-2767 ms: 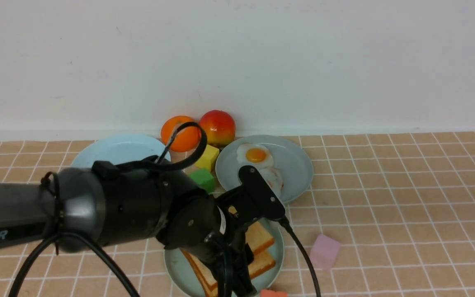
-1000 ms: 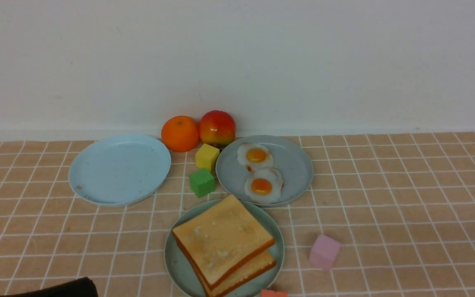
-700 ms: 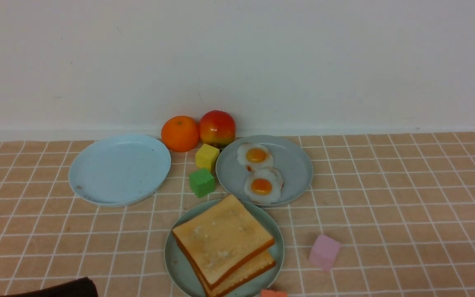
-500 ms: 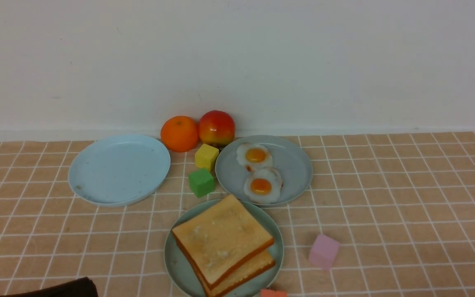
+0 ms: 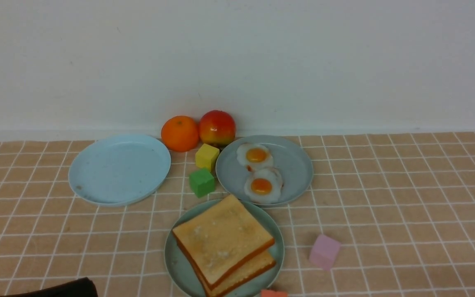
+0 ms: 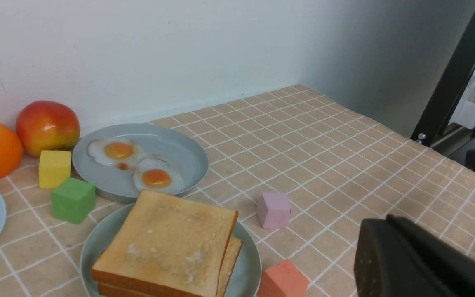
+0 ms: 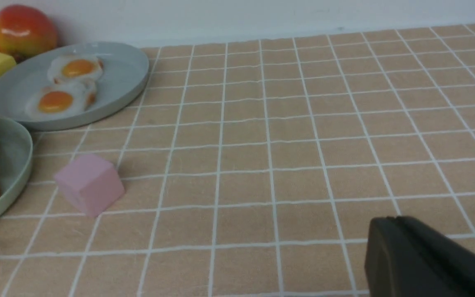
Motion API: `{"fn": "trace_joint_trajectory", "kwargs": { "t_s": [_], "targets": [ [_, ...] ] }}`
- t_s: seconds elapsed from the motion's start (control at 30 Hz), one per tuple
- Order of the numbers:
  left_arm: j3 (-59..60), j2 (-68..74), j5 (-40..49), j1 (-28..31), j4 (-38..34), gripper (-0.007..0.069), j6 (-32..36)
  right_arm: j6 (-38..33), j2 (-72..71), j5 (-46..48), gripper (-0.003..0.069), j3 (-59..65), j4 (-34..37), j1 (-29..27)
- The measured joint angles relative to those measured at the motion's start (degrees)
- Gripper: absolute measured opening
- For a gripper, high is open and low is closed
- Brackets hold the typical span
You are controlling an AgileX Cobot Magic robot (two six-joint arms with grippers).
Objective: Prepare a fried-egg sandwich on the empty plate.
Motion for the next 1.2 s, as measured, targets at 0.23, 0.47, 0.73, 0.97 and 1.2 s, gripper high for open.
{"fn": "trace_joint_trajectory", "kwargs": {
  "t_s": [0.23,0.47,0.73,0.97,1.2],
  "targets": [
    [0.0,0.0,0.0,0.0,0.0,-0.0013,0.0,-0.5,0.0,0.0,-0.0015,0.0,0.5,0.0],
    [0.0,0.0,0.0,0.0,0.0,-0.001,0.0,-13.0,0.0,0.9,-0.0015,-0.1,8.1,0.0],
    [0.0,0.0,0.0,0.0,0.0,-0.0008,0.0,-18.2,0.0,2.3,-0.0014,-0.4,12.7,-0.1],
    [0.0,0.0,0.0,0.0,0.0,-0.0002,0.0,-18.4,0.0,2.4,-0.001,-0.4,12.8,-0.3],
    [0.0,0.0,0.0,0.0,0.0,-0.0001,0.0,-18.4,0.0,2.5,-0.0006,-0.4,12.9,-0.3]
  ]
}}
